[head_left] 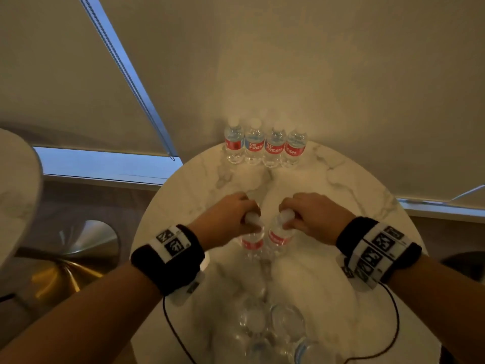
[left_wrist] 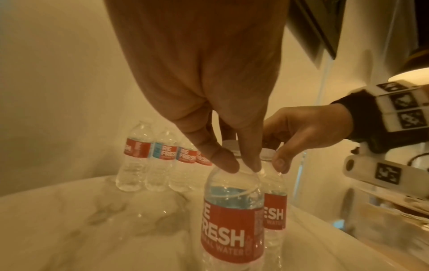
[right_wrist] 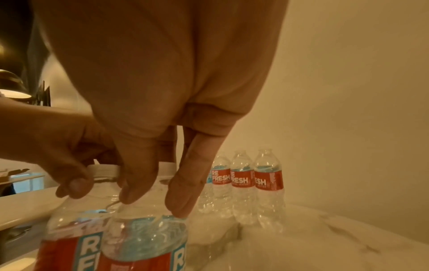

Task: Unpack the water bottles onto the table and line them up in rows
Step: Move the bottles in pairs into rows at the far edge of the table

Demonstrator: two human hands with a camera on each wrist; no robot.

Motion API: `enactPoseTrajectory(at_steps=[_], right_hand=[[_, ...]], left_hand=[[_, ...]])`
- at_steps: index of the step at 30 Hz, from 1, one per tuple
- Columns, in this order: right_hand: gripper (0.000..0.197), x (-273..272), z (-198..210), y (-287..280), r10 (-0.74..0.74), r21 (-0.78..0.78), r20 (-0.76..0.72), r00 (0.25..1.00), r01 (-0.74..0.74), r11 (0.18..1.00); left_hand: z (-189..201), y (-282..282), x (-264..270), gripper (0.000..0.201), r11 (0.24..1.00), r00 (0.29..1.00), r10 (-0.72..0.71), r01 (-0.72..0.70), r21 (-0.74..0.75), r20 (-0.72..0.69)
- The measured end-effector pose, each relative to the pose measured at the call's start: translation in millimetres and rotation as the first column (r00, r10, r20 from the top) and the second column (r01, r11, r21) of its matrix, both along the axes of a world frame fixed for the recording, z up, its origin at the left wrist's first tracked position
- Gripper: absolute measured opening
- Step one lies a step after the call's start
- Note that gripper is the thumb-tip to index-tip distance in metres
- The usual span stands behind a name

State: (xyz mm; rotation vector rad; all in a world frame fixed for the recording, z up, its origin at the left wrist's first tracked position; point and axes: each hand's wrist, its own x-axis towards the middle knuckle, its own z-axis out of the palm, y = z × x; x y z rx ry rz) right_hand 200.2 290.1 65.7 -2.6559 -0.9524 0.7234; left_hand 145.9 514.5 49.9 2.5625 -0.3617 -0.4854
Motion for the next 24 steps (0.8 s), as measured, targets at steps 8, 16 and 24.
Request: enactPoseTrajectory(at_steps=[8,16,24], right_hand=[[0.028,108.8,-4.4,67.6,-0.031,-0.004,0.144,0.989,0.032,0.999],[0.033,153.5,-9.4,106.3,0.034,-0.03,0.248,0.968,-0.028,0.999],[0.039,149.6,-7.2,102.5,0.021,0.006,0.219,0.976,-0.023,1.0]], left_hand=[[-0.9,51.2,122.2,0.032,0.99,0.984,0.131,-0.135,0.03,0.121],[-14.8,68.8,166.8,0.035,0.972,0.953,0.211,-0.228,0.059,0.217],[-15.2,67.6,162.9,0.048,0.953,0.943,0.269,-0.29,0.086,0.195]])
